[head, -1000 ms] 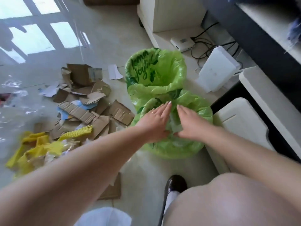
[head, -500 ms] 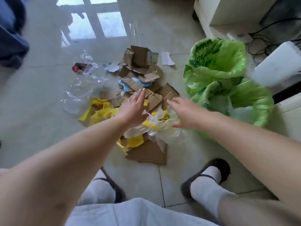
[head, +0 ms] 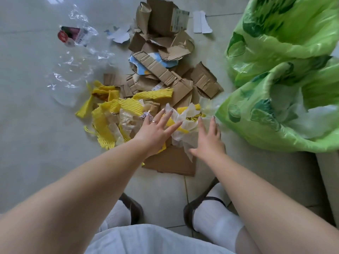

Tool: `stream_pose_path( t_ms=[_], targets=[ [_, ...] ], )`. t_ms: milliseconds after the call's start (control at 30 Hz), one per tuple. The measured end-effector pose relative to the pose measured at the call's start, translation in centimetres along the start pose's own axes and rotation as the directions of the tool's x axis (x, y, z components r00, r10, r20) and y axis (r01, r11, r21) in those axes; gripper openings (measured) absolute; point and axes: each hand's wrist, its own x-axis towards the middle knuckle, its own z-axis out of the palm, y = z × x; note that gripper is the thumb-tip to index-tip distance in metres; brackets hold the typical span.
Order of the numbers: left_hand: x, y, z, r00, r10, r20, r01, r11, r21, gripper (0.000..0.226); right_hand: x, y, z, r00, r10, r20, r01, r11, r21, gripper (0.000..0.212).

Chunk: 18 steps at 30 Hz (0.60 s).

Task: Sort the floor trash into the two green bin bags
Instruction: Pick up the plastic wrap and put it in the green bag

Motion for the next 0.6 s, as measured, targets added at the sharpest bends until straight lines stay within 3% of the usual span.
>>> stream_pose_path(
  t_ms=[300,367,500,600],
  targets=[
    [3.9,-1.3,1.4,0.995,0.055,-0.078,-0.062,0.994,-0.093,0.063,4.2,-0.3,3.0,1.0,0.027,0.002,-0.027,0.998,0.061,0.098],
    [4.2,-1.6,1.1,0.996,0.027,-0.089,-0.04,0.987,-0.153,0.059,4.7,-0.2,3.1,0.998,0.036,-0.042,-0.033,0.996,0.082,0.085],
    [4.4,-2.0,0.7,0.992,-0.04,-0.122,0.01,0.972,-0.235,0.061,5.3,0.5,2.2,0.989,0.05,-0.139,-0.031,0.991,0.132,0.041],
    [3.8,-1.9,0.1,0.983,-0.09,-0.157,0.044,0.96,-0.278,0.06,4.8,1.1,1.0,0.988,0.043,-0.15,-0.02,0.988,0.155,0.023]
  ],
)
